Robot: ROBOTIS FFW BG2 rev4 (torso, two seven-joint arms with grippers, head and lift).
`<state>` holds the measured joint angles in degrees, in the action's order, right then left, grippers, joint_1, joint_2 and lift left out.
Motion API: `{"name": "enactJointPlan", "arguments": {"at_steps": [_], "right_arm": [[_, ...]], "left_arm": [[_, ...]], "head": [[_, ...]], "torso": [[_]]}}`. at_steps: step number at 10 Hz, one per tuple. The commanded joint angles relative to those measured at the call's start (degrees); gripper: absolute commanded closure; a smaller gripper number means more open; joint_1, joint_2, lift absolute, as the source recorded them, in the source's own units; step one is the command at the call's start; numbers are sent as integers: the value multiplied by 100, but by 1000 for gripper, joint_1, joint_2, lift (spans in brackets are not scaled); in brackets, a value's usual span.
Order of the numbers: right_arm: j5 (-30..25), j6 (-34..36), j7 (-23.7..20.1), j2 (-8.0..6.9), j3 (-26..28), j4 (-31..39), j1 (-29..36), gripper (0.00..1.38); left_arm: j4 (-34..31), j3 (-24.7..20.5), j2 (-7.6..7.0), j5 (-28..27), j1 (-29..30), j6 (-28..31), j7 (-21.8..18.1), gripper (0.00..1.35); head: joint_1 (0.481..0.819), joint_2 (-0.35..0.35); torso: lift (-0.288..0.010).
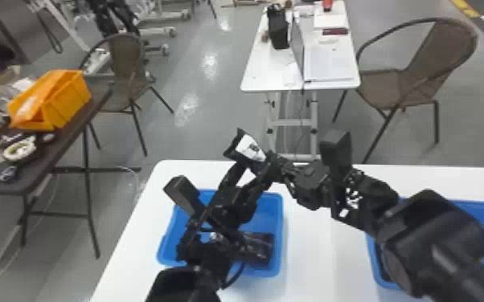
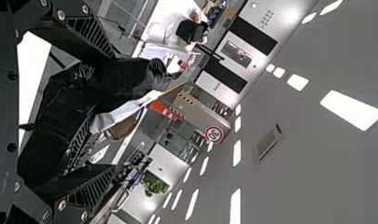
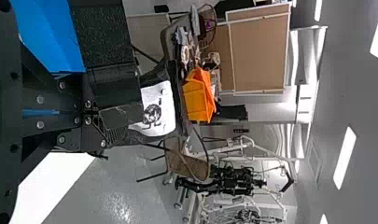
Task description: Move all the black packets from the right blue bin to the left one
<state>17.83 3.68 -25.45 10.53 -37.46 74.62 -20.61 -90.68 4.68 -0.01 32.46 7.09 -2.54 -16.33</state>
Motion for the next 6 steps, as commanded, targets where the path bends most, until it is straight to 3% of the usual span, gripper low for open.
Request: {"name": "enactJointPlan", "arguments": {"at_steps": [1, 2, 3, 4, 6], "right_arm": [[19, 2, -4, 11, -7, 0, -5, 1242], [28, 2, -4, 19, -7, 0, 4, 1242], [36, 10, -13, 28, -7, 0, 13, 1242], [36, 10, -22, 28, -7, 0, 13, 1242], [54, 10, -22, 28, -7, -17, 13, 1242]], "left_arm": [[24, 51, 16, -29, 3, -141, 25, 665], [33, 60, 16, -90, 3, -299, 42, 929], [16, 60, 16, -90, 20, -449, 34, 1279], [33, 42, 16, -152, 55, -765, 51, 1216], [104, 25, 16, -38, 99, -985, 60, 1216]], "head": [[695, 221], [695, 223], [695, 223], [695, 224], [695, 238]], "torso": [[0], [0], [0], [0], [0]]}}
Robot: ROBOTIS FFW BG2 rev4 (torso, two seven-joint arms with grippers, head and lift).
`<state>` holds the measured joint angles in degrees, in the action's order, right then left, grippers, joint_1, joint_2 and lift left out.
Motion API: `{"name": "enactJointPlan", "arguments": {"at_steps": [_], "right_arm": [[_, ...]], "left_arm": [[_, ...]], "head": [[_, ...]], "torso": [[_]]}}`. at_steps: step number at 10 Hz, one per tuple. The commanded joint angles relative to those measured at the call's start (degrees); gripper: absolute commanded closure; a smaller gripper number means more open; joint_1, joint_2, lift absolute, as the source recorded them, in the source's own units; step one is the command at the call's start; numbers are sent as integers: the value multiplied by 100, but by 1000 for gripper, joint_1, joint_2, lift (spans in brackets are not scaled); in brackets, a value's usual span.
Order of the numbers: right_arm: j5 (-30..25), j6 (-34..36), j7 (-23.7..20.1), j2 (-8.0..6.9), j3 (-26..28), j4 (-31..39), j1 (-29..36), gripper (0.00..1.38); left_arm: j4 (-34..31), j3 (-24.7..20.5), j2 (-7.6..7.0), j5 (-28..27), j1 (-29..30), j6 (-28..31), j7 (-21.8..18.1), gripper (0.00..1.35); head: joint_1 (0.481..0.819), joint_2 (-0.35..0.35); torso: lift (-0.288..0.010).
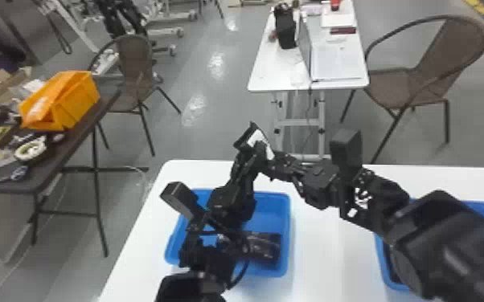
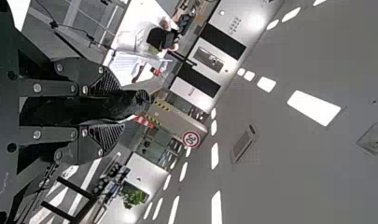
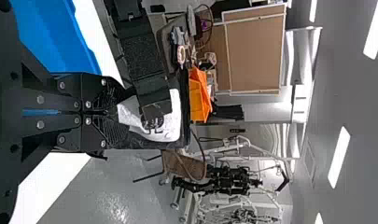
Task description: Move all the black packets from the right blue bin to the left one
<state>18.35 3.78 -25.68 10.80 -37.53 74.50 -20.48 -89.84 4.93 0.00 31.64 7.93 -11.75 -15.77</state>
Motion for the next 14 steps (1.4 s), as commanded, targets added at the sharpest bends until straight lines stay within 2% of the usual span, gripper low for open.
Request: {"name": "enactJointPlan", "arguments": {"at_steps": [1, 4, 5, 6, 7, 9, 10, 11, 12, 13, 14], "right_arm": [[72, 0, 1, 1, 0, -41, 9, 1240], [133, -96, 1, -26, 0, -103, 18, 1208], [292, -299, -130, -78, 36, -261, 53, 797], [309, -457, -385, -149, 255, -366, 149, 197], [309, -378, -464, -158, 563, -208, 334, -2], [257, 202, -798, -175, 1539, 337, 896, 248], [248, 369, -895, -166, 1925, 548, 1151, 328], [204, 519, -904, -175, 2215, 715, 1371, 372], [151, 642, -895, -184, 2409, 811, 1512, 381], [63, 686, -895, -184, 2532, 917, 1591, 381], [-183, 686, -895, -210, 2681, 1066, 1670, 381]], "left_arm": [[19, -45, 14, 53, 51, -117, 4, 1214], [28, -36, 14, 106, 68, -232, 4, 1216], [54, -54, 14, 123, 77, -311, 4, 1214], [98, -98, 14, 97, 77, -381, 4, 1214], [230, -212, 14, -70, 95, -557, 12, 1214], [661, -731, 14, -729, 227, -908, 56, 1214], [898, -871, 14, -852, 341, -1154, 206, 1214], [1127, -1065, 14, -1142, 411, -1295, 250, 1214], [1399, -1135, 14, -1116, 464, -1330, 250, 1176], [1610, -1126, 14, -914, 490, -1339, 250, 697], [1654, -1117, 14, -940, 517, -1357, 250, 162]], "head": [[695, 244], [695, 255], [695, 256], [695, 261], [695, 265], [695, 267], [695, 268], [695, 269], [695, 268], [695, 266], [695, 264]], "torso": [[0], [0], [0], [0], [0], [0], [0], [0], [0], [0], [0]]}}
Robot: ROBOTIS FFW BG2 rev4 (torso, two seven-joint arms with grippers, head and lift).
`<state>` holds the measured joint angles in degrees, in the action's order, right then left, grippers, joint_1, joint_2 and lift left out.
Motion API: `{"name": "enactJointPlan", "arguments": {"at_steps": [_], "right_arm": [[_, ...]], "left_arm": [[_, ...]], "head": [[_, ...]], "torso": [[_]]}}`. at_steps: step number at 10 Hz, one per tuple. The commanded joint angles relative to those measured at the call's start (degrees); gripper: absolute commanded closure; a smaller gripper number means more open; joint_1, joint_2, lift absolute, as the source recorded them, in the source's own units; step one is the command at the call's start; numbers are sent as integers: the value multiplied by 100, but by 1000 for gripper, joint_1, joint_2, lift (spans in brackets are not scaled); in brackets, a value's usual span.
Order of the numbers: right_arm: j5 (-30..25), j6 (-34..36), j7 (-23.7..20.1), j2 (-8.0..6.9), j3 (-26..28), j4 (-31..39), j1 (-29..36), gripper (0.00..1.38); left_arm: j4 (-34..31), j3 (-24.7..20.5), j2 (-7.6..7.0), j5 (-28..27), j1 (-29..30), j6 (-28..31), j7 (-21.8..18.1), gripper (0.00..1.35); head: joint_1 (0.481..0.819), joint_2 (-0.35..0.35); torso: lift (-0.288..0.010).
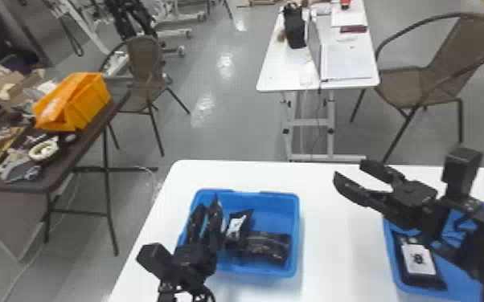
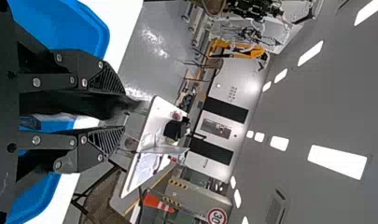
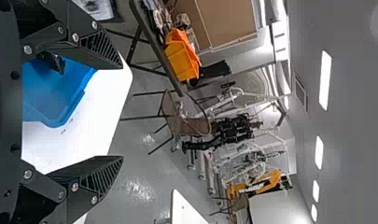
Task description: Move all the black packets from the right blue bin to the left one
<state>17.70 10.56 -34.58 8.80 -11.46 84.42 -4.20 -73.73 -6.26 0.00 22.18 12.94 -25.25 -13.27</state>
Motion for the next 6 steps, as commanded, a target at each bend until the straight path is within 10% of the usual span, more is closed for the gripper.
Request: {"name": "enactJointPlan", "arguments": {"at_steps": [1, 6], "right_arm": [[-249, 34, 83, -54, 320, 242, 226, 381], [-865, 737, 1946, -107, 1111, 1182, 1395, 377]], "left_arm": [[43, 107, 15, 40, 15, -86, 0, 32], [-1187, 98, 15, -91, 217, -165, 105, 182]], "head": [[695, 257], [695, 110]], "torso": [[0], [0]]}}
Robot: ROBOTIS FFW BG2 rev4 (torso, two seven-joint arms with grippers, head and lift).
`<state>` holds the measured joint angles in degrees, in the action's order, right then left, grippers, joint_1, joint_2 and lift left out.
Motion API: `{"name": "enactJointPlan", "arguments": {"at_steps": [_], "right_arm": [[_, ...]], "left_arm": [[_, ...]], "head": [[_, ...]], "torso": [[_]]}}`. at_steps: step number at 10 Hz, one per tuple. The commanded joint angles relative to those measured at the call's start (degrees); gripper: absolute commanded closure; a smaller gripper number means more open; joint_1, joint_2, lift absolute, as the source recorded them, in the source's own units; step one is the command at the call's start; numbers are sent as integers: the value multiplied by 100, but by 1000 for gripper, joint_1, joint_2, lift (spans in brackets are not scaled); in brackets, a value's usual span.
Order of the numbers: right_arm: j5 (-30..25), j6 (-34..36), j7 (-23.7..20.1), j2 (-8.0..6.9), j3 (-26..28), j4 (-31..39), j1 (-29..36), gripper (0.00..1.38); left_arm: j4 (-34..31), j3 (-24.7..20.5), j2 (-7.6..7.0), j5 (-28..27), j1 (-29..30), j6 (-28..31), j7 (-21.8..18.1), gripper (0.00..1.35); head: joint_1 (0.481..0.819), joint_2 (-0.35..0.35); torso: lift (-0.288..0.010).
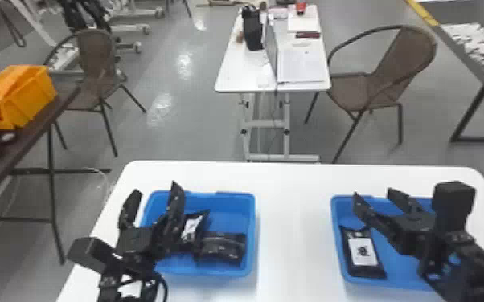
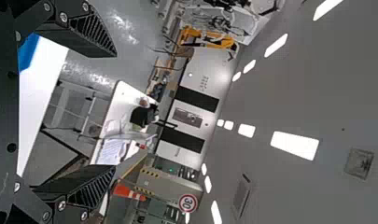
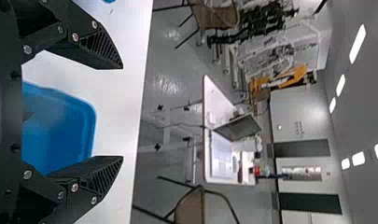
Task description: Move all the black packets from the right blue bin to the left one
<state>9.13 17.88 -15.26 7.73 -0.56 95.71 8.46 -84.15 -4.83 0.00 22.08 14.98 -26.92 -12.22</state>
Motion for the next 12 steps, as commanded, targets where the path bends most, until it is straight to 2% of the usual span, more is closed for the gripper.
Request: {"name": "enactJointPlan", "arguments": {"at_steps": [1, 3, 5, 6, 10, 12], "right_arm": [[45, 102, 269, 0, 73, 27, 279, 377], [300, 216, 278, 88, 144, -342, 341, 377], [590, 339, 638, 79, 135, -501, 464, 377], [695, 331, 542, 97, 117, -756, 367, 380], [537, 436, 375, 150, -287, -1599, -196, 380], [344, 752, 366, 97, -348, -1775, -433, 378]], "left_arm": [[-357, -106, 15, -160, 40, 117, 0, 182], [-462, -115, 15, -186, 101, 214, 0, 182], [-462, -141, 15, -213, 119, 231, 0, 180], [-462, -159, 15, -222, 128, 231, 0, 182], [-462, -176, 15, -213, 137, 222, 0, 182], [-462, -176, 15, -169, 128, 170, 0, 182]], "head": [[695, 98], [695, 75], [695, 65], [695, 57], [695, 78], [695, 94]], "torso": [[0], [0], [0], [0], [0], [0]]}}
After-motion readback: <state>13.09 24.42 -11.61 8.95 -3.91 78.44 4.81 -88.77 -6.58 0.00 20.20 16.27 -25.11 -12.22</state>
